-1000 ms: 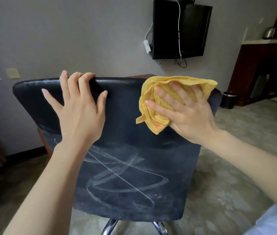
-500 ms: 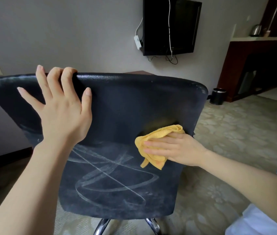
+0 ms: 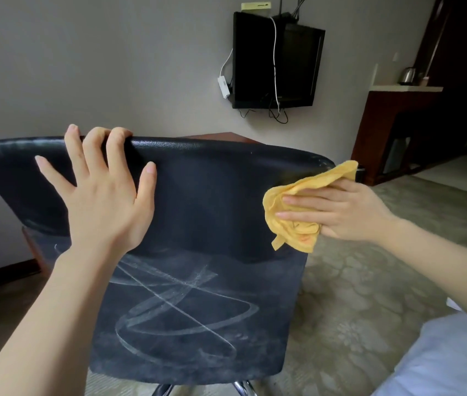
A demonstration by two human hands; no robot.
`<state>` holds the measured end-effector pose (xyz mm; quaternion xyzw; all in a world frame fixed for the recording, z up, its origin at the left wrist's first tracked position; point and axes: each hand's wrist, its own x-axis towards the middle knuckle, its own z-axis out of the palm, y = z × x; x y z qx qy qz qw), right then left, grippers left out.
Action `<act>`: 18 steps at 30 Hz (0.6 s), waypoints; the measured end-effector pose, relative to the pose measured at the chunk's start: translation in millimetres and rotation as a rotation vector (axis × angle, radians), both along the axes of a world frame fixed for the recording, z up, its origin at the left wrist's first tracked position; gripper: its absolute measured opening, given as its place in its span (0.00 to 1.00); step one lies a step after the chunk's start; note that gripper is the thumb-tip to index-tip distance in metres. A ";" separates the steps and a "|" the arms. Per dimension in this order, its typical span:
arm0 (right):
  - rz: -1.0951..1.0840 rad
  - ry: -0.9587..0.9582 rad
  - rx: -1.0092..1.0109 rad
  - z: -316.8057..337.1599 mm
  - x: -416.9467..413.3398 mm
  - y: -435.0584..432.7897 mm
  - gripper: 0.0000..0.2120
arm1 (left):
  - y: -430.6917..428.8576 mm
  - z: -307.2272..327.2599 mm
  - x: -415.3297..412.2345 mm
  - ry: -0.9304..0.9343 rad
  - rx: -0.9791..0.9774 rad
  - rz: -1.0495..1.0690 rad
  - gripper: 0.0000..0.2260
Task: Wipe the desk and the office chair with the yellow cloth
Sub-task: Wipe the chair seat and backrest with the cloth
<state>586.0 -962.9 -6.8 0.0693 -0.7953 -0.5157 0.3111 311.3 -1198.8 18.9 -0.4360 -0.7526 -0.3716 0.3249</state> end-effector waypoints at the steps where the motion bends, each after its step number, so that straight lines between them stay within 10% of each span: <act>1: 0.013 0.026 0.001 8.7 -2.8 -3.1 0.22 | 0.3 -0.6 -0.4 -0.001 0.010 -0.006 0.21; 12: 0.090 0.041 -0.307 60.3 -48.0 -52.2 0.18 | 0.0 -5.0 -4.2 0.007 0.052 -0.014 0.19; 18: 0.058 0.350 -0.246 42.6 -55.0 -54.2 0.19 | -4.6 -3.7 -6.5 0.020 0.031 -0.012 0.18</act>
